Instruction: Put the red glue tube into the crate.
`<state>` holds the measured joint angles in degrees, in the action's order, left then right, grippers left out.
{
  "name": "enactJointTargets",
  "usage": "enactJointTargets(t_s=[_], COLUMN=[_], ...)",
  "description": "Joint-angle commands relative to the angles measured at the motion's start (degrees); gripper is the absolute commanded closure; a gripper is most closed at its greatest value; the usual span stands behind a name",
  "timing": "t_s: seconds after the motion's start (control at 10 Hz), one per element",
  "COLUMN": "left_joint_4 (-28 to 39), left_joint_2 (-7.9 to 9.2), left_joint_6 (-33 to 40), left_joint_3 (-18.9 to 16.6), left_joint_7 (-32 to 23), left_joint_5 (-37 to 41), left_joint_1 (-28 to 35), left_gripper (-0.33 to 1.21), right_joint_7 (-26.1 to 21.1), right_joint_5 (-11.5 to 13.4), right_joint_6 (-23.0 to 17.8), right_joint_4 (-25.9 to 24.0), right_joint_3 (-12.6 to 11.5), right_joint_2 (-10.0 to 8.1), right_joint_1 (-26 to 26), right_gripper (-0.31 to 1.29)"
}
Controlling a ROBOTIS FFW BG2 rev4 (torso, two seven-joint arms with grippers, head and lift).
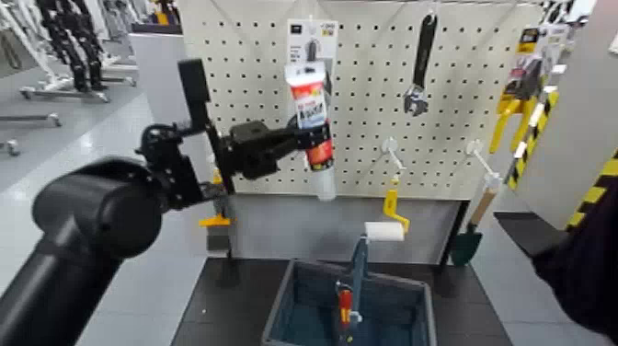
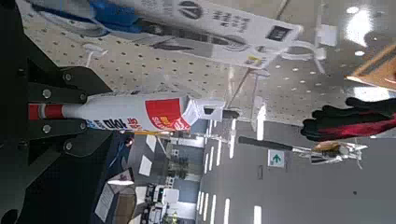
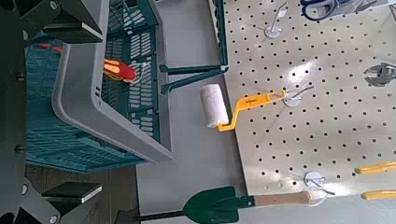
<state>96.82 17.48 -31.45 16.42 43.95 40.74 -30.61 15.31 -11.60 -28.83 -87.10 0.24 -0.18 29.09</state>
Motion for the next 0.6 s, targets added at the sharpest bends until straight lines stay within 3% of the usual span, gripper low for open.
enactJointTargets(t_s=[0.1,0.6], left_joint_4=[-2.6,-7.3], left_joint_2=[-0.52,-0.60], left_joint_6=[0.3,-0.3], left_joint_3=[2.0,5.4], left_joint_7=[-0.1,1.1], left_joint_5=[1.4,1.5], left_joint_1=[2.4,5.5], left_gripper=[1.15,1.15], right_joint_7=[0.1,0.1], right_joint_5=[0.0,0.0], right_joint_6=[0.0,0.0], right_joint_4=[0.0,0.0], right_joint_3=[0.1,0.2], right_joint_2=[7.12,7.12], right_joint_1=[-0.1,-0.1], right_gripper=[0.17,0.17])
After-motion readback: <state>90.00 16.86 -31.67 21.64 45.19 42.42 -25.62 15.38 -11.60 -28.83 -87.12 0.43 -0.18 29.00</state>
